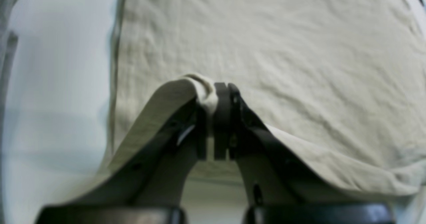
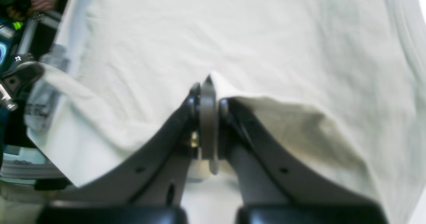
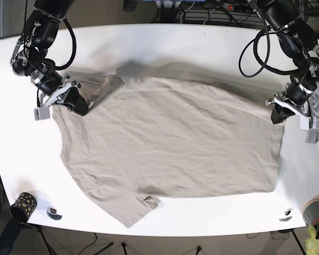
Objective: Fold the T-shirt properly
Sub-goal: 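Lift the shoulder edge with both grippers and fold it toward the hem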
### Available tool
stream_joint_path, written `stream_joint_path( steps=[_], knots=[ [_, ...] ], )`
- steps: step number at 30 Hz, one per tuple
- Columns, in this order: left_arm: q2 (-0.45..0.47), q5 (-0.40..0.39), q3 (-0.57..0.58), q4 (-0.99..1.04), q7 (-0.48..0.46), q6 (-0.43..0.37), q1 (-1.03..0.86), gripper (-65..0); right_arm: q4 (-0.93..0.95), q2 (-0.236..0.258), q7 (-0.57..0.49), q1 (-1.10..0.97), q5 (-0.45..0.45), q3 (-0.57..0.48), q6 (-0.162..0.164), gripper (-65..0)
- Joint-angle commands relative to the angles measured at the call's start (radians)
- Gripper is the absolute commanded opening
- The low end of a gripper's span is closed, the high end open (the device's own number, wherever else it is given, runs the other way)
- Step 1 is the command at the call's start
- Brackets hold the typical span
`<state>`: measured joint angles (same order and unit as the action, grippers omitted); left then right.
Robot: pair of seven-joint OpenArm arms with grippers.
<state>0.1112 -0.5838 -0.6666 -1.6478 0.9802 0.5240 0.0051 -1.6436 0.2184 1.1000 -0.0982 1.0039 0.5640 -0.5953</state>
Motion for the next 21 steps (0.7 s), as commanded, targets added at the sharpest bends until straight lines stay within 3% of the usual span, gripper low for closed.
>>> stream_joint_path(
  steps=[1,8,15,21],
  knots=[
    [0.015,-0.009,0.009,0.001,-0.019,0.002,0.037,-65.0,0.032,0.031,-0.022,0.047,0.016,-0.020,-0.007,-65.0],
    [0.017,0.097,0.044,0.053,-0.022,0.003,0.125,-65.0,0.125,0.036,-0.022,0.186,-0.127,-0.060,-0.016,-65.0],
    [0.026,0.104,0.041,0.153,-0.033,0.003,0.180,-65.0,0.251,0.037,-0.027,0.309,-0.227,-0.077,-0.016,-65.0],
    [0.040,0.104,0.044,0.226,-0.088,0.002,0.198,-65.0,0.348,0.049,-0.099,0.380,-0.271,-0.143,-0.018,-65.0]
  ],
)
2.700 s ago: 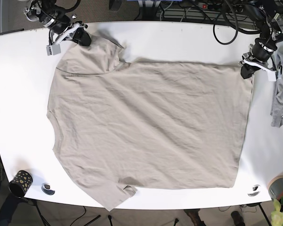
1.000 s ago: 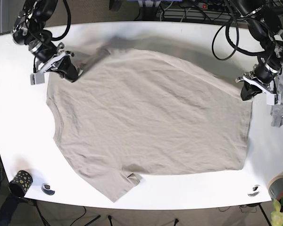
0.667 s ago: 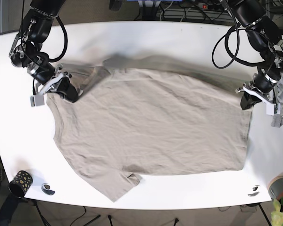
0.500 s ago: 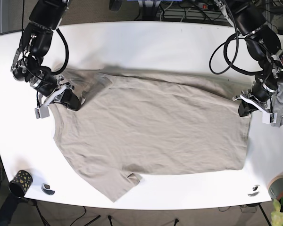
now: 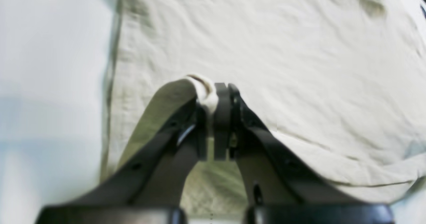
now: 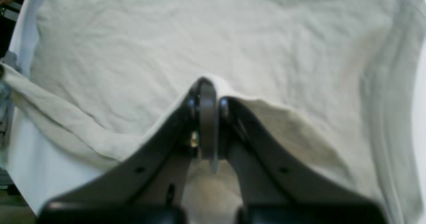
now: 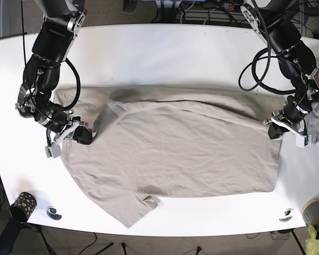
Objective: Fold the T-shirt properly
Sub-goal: 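Lift the shoulder edge with both grippers and fold it toward the hem, then pull the folded edge back toward the collar with both grippers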
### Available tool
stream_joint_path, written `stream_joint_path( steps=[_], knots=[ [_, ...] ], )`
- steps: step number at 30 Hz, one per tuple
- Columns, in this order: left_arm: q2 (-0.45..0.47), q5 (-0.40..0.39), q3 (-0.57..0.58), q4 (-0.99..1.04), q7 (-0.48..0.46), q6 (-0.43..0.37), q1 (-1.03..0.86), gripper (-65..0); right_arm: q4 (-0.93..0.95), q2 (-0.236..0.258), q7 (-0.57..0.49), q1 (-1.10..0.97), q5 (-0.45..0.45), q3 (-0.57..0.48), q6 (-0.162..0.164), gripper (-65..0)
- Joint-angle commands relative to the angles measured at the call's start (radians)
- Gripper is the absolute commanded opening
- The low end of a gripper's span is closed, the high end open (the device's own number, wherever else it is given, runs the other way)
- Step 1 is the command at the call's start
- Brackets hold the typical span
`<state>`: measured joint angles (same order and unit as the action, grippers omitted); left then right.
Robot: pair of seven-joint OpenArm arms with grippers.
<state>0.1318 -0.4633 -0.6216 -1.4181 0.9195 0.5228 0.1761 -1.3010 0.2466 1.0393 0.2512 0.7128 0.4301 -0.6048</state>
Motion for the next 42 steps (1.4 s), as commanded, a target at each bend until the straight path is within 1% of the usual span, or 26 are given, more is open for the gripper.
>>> stream_joint_path(
  steps=[1,4,9,12,15,20,21,24,26,28,29,31,32,33,35,36,38,39,42],
  knots=[
    [0.025,-0.016,-0.001,0.003,-0.032,0.003,0.035,-65.0,0.016,0.029,-0.049,0.036,0.020,-0.017,-0.008,-65.0],
    [0.036,-0.016,-0.002,0.026,-0.052,0.003,0.050,-65.0,0.071,0.055,-0.090,0.058,0.020,-0.050,-0.007,-65.0],
    [0.076,-0.016,-0.002,0.076,-0.056,0.003,0.056,-65.0,0.130,0.069,-0.153,0.083,0.020,-0.072,-0.004,-65.0],
    [0.087,-0.016,-0.005,0.082,-0.066,0.003,0.056,-65.0,0.168,0.087,-0.161,0.107,0.020,-0.072,-0.004,-65.0],
    [0.099,-0.016,-0.001,0.089,-0.090,0.003,0.055,-65.0,0.199,0.092,-0.164,0.118,0.020,-0.072,-0.005,-65.0],
    [0.102,-0.015,0.003,0.161,-0.113,0.003,0.058,-65.0,0.222,0.092,-0.213,0.133,0.018,-0.075,-0.002,-65.0],
    [0.108,-0.015,0.003,0.176,-0.115,0.003,0.063,-63.6,0.222,0.092,-0.218,0.133,0.018,-0.075,0.000,-65.0],
    [0.110,-0.015,0.003,0.213,-0.122,0.003,0.096,-53.2,0.223,0.093,-0.225,0.138,0.017,-0.075,0.001,-57.1],
    [0.110,-0.015,0.004,0.233,-0.127,0.003,0.113,-42.6,0.223,0.093,-0.241,0.138,0.017,-0.075,0.001,-46.8],
    [0.110,-0.015,0.018,0.237,-0.129,0.003,0.116,-36.1,0.223,0.095,-0.247,0.138,0.017,-0.075,0.001,-38.0],
    [0.111,-0.015,0.032,0.244,-0.129,0.003,0.129,-31.8,0.223,0.102,-0.251,0.138,0.017,-0.075,0.001,-31.9],
    [0.119,-0.015,0.052,0.256,-0.129,0.003,0.144,-26.8,0.222,0.115,-0.255,0.138,0.017,-0.075,0.001,-23.1],
    [0.133,-0.015,0.064,0.264,-0.129,0.003,0.153,-24.6,0.222,0.122,-0.255,0.138,0.017,-0.075,0.001,-17.3],
    [0.139,-0.015,0.075,0.268,-0.129,0.003,0.159,-23.9,0.217,0.127,-0.255,0.136,0.017,-0.075,0.001,-14.0],
    [0.157,-0.016,0.101,0.274,-0.136,0.003,0.162,-23.3,0.212,0.155,-0.255,0.133,0.017,-0.075,0.001,-5.9],
    [0.168,-0.016,0.118,0.268,-0.145,0.004,0.162,-23.1,0.211,0.170,-0.255,0.133,0.017,-0.075,0.001,-3.0],
    [0.190,-0.016,0.165,0.245,-0.162,0.007,0.158,-23.1,0.208,0.199,-0.255,0.119,0.017,-0.075,0.001,-0.8],
    [0.207,-0.016,0.204,0.225,-0.173,0.007,0.155,-23.1,0.206,0.218,-0.255,0.106,0.017,-0.075,0.001,-0.8],
    [0.243,-0.016,0.265,0.161,-0.198,0.007,0.124,-23.3,0.206,0.270,-0.256,0.075,0.017,-0.073,0.001,-0.8]
  ],
)
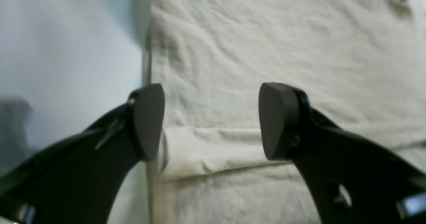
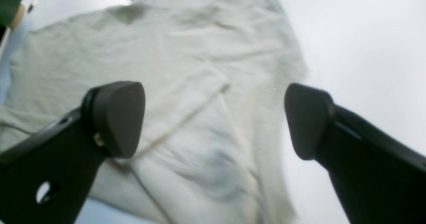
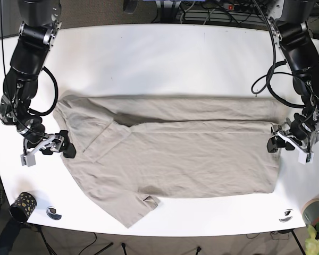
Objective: Fold the T-shirt properly
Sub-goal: 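Pull the folded edge back toward the collar with both grippers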
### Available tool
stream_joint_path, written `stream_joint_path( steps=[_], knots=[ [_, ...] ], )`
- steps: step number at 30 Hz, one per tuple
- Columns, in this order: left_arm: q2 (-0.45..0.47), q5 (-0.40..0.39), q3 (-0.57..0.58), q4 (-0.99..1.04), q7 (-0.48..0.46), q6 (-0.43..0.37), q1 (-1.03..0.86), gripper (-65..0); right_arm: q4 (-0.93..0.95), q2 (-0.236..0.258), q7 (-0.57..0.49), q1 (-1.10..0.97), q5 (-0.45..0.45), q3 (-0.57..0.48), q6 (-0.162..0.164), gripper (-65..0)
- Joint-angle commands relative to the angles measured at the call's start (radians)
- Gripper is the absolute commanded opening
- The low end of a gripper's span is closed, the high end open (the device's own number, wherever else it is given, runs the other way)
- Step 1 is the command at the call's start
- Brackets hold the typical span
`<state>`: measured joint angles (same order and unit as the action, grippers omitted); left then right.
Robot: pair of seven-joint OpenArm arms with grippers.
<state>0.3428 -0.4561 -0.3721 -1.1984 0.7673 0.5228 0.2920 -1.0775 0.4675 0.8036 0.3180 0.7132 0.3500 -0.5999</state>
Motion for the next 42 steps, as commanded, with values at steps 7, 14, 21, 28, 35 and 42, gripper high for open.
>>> stream_joint_path(
  steps=[7,14,21,28,35,42],
  knots=[
    [0.049,-0.022,0.026,-0.216,-0.134,0.003,-0.158,-23.5,-0.017,0.141,-0.022,-0.092,0.016,0.008,-0.002,-0.8],
    [0.040,0.061,0.025,-0.281,-0.249,0.003,-0.302,-23.6,-0.016,0.161,-0.026,-0.198,0.016,0.007,-0.005,-0.6],
    [-0.027,0.135,-0.006,-0.248,-0.427,-0.063,-0.385,-23.6,-0.014,0.103,-0.103,-0.244,-0.108,0.005,-0.012,-0.6],
    [-0.041,0.170,-0.017,-0.217,-0.437,-0.095,-0.393,-23.6,-0.017,0.010,-0.108,-0.244,-0.237,0.011,-0.059,-0.6],
    [-0.037,0.170,-0.018,-0.209,-0.437,-0.097,-0.394,-23.6,-0.017,-0.049,-0.109,-0.227,-0.300,0.014,-0.067,-0.8],
    [-0.037,0.171,-0.020,-0.200,-0.437,-0.099,-0.394,-23.6,-0.111,-0.080,-0.105,-0.253,-0.312,0.014,-0.065,-17.1]
  ],
)
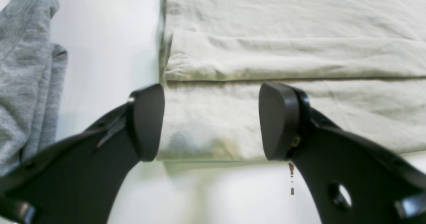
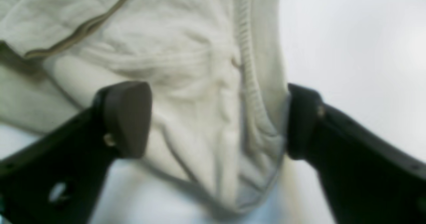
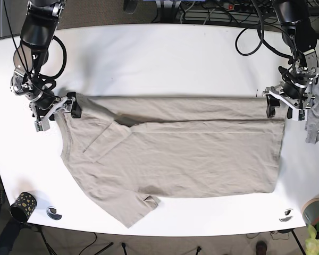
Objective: Fold the T-shirt properly
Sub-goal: 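Pull the folded edge back toward the collar with both grippers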
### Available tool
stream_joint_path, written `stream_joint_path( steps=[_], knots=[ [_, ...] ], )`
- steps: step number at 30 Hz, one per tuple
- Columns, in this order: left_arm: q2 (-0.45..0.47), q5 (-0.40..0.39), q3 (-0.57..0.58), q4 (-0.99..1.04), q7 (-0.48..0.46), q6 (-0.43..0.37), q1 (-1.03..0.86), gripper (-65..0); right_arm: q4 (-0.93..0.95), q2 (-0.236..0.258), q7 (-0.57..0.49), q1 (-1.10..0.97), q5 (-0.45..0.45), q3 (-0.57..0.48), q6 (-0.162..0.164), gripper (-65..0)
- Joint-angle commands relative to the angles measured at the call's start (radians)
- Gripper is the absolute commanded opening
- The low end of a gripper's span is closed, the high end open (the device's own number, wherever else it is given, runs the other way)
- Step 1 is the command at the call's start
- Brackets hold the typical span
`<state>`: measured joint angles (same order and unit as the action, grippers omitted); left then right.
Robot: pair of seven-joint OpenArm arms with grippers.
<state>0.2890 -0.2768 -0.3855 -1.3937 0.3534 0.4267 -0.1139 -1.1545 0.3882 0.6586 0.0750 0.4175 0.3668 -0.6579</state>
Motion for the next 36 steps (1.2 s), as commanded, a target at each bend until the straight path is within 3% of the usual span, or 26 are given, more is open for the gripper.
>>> stream_joint_path(
  steps=[1,8,15,17,23,26,31,36],
  knots=[
    [0.017,-0.008,-0.007,0.004,-0.023,-0.002,0.012,-23.6,-0.046,-0.004,0.040,-0.016,-0.018,-0.002,-0.006,-20.1],
    [0.017,-0.009,-0.007,0.075,-0.024,-0.004,0.015,-23.6,-0.071,-0.016,0.042,-0.030,-0.018,-0.004,-0.003,-42.5],
    [0.017,-0.009,-0.007,0.139,-0.024,-0.004,0.018,-24.2,-0.071,-0.016,0.042,-0.033,-0.018,-0.004,-0.003,-58.8],
    [0.017,-0.009,-0.005,0.165,-0.026,-0.004,0.030,-27.5,-0.071,-0.016,0.042,-0.033,-0.018,-0.002,-0.003,-62.3],
    [0.017,-0.009,-0.002,0.224,-0.023,-0.002,0.067,-51.5,-0.072,-0.015,0.042,-0.033,-0.016,-0.002,-0.004,-64.8],
    [0.017,-0.008,-0.003,0.227,-0.023,-0.002,0.066,-59.7,-0.074,-0.015,0.042,-0.044,-0.010,-0.001,-0.004,-65.0],
    [0.017,-0.008,-0.003,0.224,-0.023,0.001,0.056,-64.6,-0.134,-0.015,0.042,-0.062,-0.010,-0.001,-0.004,-65.0],
    [0.017,-0.009,-0.002,0.129,-0.021,0.001,-0.019,-65.0,-0.255,-0.015,0.043,-0.125,-0.007,0.001,-0.003,-65.0]
  ],
)
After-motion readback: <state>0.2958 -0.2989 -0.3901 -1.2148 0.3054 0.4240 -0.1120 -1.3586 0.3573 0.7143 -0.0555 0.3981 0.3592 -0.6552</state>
